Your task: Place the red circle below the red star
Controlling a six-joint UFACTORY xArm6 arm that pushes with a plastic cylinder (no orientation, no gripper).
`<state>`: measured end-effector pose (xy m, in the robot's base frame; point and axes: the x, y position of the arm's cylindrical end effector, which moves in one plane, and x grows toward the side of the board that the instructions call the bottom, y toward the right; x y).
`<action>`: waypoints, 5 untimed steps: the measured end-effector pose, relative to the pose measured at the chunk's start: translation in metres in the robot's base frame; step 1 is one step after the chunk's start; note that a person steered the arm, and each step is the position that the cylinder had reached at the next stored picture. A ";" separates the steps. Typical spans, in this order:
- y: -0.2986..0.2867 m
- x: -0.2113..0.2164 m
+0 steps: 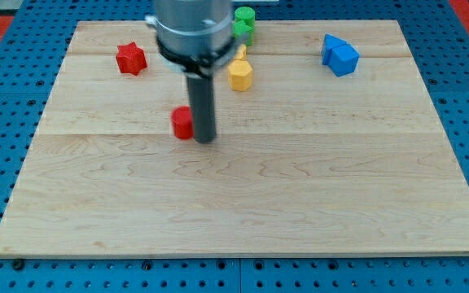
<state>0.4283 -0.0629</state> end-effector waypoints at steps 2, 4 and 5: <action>-0.060 -0.052; -0.069 -0.011; -0.113 -0.028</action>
